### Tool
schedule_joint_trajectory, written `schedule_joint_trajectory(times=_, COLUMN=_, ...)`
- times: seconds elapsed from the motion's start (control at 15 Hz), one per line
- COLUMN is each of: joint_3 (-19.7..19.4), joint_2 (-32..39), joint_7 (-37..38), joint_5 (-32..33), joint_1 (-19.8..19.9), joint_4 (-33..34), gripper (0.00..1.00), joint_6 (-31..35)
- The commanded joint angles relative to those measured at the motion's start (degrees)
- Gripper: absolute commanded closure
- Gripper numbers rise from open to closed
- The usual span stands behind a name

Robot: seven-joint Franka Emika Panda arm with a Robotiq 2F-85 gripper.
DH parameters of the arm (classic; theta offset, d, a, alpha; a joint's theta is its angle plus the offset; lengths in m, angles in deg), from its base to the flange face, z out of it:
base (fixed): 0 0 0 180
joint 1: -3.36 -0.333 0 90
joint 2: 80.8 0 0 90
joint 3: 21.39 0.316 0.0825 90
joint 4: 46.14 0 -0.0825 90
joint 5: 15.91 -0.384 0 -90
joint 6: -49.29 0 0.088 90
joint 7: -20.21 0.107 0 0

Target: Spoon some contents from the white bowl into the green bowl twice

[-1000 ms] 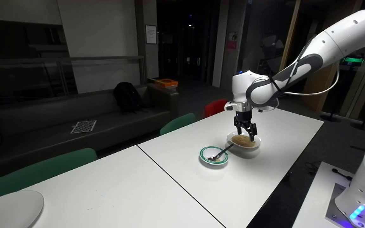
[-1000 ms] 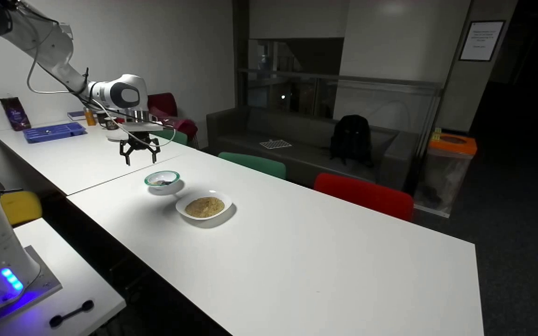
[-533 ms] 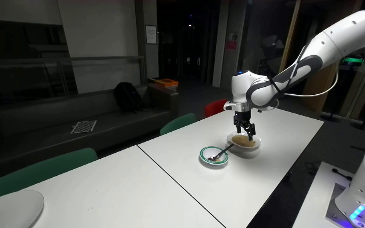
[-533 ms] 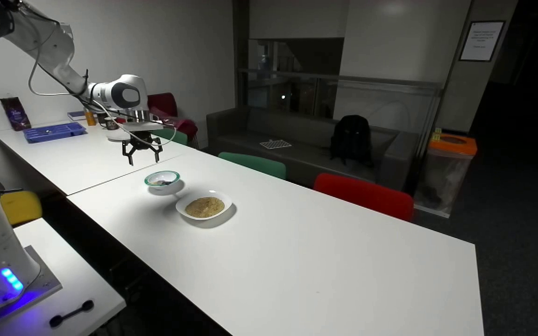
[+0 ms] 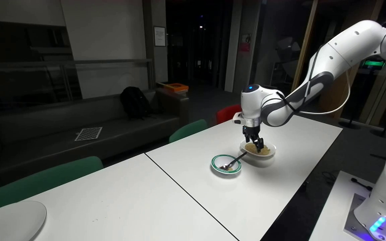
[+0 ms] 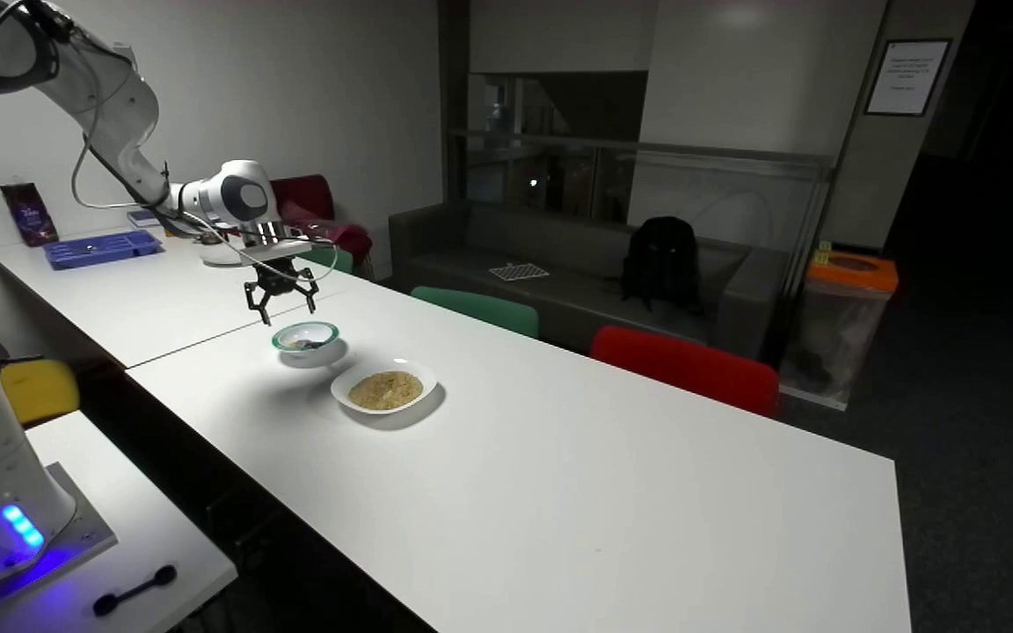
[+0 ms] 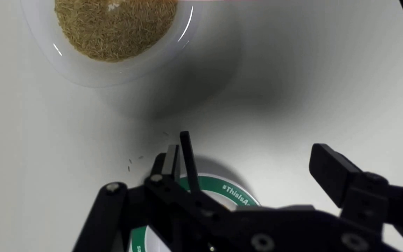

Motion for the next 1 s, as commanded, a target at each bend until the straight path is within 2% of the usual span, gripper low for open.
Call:
schedule_joint_trajectory(times=0.0, joint_3=1.2, joint_2=3.6, joint_7=0.1, joint_5=1.1, joint_1=0.9, joint_4=2.6, gripper=0.00, joint_6=1.2)
schedule_joint_trajectory(times=0.47, joint_3=1.8, joint_2=9.0, joint_7=-1.9, joint_5=-0.1, joint_1=1.7, joint_4=7.3, gripper=0.00, joint_6=0.9)
schedule_joint_trajectory(times=0.93, joint_3=1.8, joint_2=13.4, joint_7=-4.7, joint_5=-1.4, joint_1=4.1, joint_4=11.3, gripper=0.00, joint_6=0.0)
